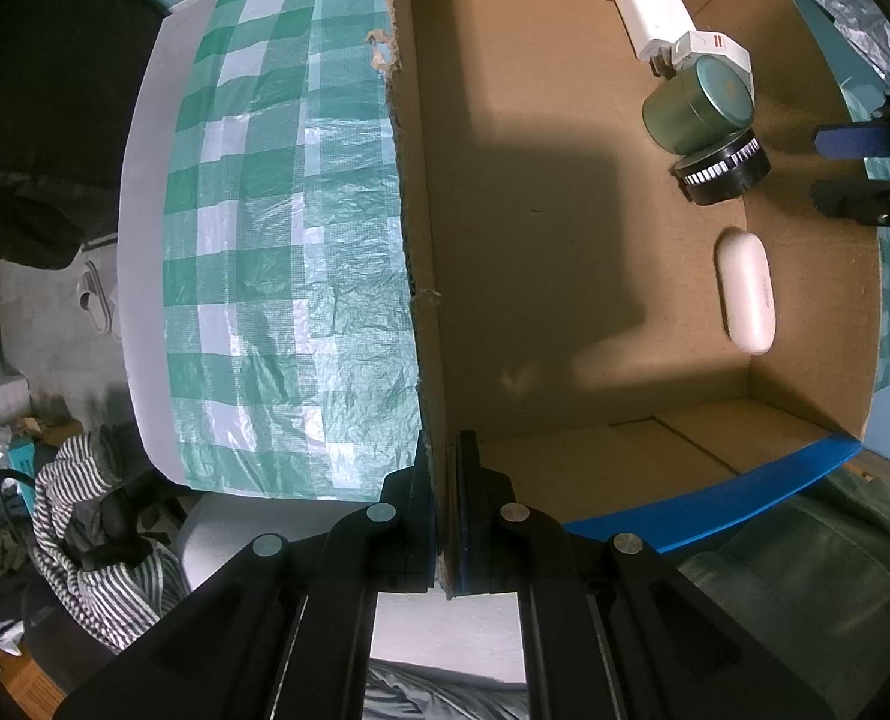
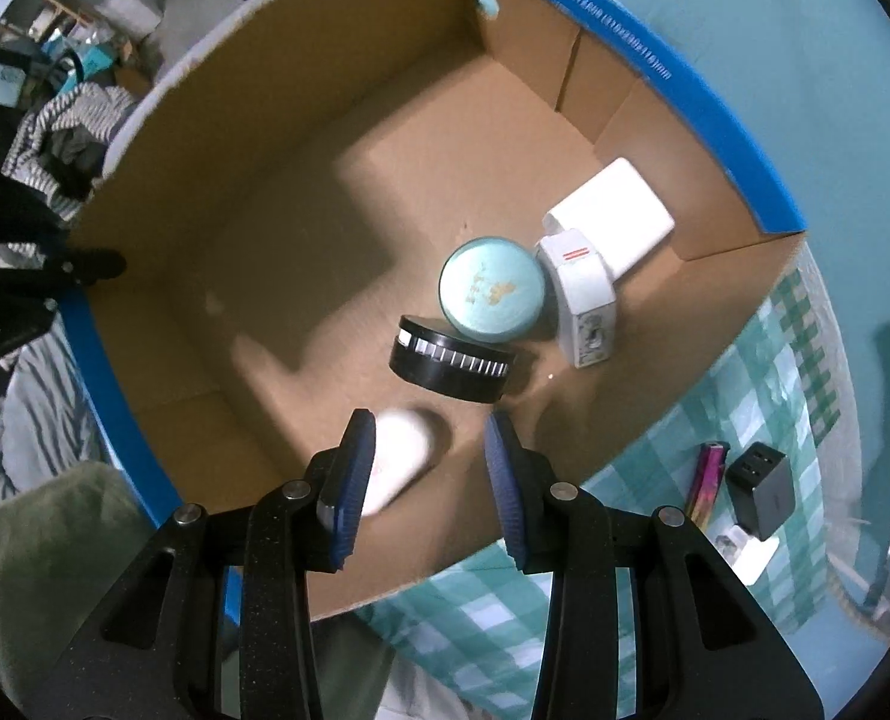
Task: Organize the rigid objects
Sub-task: 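Lower the oval case beside the fan and open the right gripper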
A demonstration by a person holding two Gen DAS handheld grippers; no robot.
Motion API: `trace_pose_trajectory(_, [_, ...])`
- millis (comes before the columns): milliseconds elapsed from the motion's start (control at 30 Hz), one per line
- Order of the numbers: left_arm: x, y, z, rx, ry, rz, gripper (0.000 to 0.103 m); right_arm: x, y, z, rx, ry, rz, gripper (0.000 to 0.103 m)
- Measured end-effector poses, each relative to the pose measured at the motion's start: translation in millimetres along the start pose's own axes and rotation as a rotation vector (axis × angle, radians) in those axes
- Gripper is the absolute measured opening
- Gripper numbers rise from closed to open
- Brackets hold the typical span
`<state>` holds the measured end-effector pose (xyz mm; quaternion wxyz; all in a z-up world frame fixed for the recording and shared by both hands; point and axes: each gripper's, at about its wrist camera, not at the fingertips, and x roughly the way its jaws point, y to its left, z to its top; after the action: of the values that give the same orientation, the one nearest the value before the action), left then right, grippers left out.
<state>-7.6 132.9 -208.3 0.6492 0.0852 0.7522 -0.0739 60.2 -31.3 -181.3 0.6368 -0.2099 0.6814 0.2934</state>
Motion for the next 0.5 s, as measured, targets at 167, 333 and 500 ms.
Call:
trace_pose_trajectory(167, [0,0,0,0.003,0.001,0.001,0.005,-18,-10,-6,0.027,-0.041,0.012,0.039])
trace_pose_trajectory(333, [-2,0,1,0.005,-0.001,0.0,0.005,-32,-19,-14,0.062,-0.071,0.017,0.04])
trace_pose_trajectory(500, [-3,0,1,0.005,0.001,0.0,0.005,-46,-30,-26,0.101,-0.097,0.015,0.043])
